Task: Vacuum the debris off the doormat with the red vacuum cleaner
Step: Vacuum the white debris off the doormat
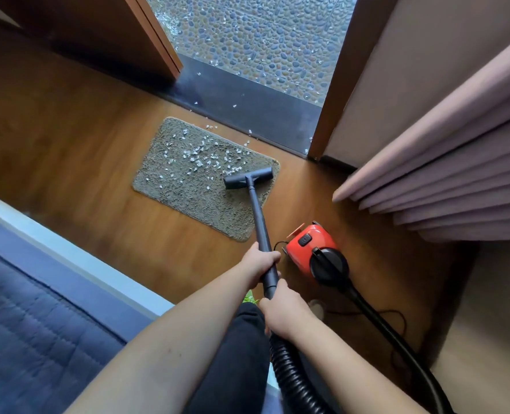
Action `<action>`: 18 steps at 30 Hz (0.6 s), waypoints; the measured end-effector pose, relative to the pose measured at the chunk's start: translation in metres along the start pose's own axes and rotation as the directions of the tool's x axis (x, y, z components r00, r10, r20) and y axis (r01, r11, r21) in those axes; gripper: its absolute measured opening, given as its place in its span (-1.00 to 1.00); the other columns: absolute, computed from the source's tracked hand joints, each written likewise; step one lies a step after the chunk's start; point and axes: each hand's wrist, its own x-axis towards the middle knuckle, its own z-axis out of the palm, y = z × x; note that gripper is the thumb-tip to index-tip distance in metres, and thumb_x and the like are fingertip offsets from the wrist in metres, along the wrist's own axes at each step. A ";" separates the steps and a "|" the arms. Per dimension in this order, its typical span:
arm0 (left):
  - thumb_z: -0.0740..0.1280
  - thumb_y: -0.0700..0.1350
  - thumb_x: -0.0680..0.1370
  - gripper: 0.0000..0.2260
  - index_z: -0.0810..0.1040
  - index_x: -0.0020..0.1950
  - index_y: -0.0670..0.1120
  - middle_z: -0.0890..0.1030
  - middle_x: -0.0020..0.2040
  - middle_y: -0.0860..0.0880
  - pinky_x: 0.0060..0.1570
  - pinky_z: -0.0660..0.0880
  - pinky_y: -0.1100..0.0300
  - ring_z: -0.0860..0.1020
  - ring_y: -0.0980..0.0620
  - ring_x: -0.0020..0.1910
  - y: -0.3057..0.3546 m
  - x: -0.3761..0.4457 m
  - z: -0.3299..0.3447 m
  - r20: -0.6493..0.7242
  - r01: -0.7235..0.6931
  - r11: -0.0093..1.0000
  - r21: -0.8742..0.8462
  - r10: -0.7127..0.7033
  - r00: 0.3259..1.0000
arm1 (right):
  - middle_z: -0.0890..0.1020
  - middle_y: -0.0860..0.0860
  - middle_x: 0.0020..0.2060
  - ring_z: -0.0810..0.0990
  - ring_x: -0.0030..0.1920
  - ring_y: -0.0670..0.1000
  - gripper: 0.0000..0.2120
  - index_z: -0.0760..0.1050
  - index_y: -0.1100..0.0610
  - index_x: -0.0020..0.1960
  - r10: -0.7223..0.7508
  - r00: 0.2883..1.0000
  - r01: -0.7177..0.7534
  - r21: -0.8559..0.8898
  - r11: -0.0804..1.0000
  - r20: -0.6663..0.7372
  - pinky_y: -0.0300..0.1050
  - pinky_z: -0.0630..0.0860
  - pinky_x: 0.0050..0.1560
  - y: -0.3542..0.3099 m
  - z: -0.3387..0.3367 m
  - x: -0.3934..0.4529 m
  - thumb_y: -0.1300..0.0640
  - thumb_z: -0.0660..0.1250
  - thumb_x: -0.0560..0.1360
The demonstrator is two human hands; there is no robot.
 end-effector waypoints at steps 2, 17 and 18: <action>0.36 -0.22 0.40 -0.49 0.32 0.33 -0.16 0.52 -0.14 -0.21 -0.39 0.58 0.06 0.57 -0.09 -0.50 -0.015 -0.007 0.000 0.014 0.011 1.000 -0.029 -0.011 1.000 | 0.56 0.14 0.21 0.61 -0.01 0.09 -0.54 0.19 0.16 0.44 0.006 1.000 -0.006 -0.013 1.000 0.012 -0.18 0.37 -0.24 0.008 0.012 -0.004 0.11 0.19 0.59; 0.33 -0.25 0.48 -0.73 0.37 0.14 -0.14 0.52 -0.19 -0.19 -0.50 0.51 0.17 0.54 -0.07 -0.51 -0.005 0.018 -0.025 -0.027 -0.022 0.997 -0.071 0.020 0.999 | 0.59 0.18 0.15 0.65 0.03 0.18 -0.56 0.24 0.19 0.38 -0.005 1.000 0.005 -0.011 1.000 -0.008 -0.12 0.50 -0.12 -0.017 0.025 0.026 0.12 0.20 0.54; 0.32 -0.26 0.47 -0.73 0.37 0.14 -0.14 0.51 -0.18 -0.19 -0.49 0.51 0.18 0.54 -0.06 -0.51 -0.001 0.022 -0.028 -0.023 -0.024 0.997 -0.074 0.022 0.999 | 0.57 0.18 0.17 0.63 0.06 0.19 -0.57 0.25 0.19 0.38 -0.008 1.000 0.008 -0.013 1.000 -0.020 -0.12 0.49 -0.11 -0.023 0.024 0.030 0.10 0.19 0.55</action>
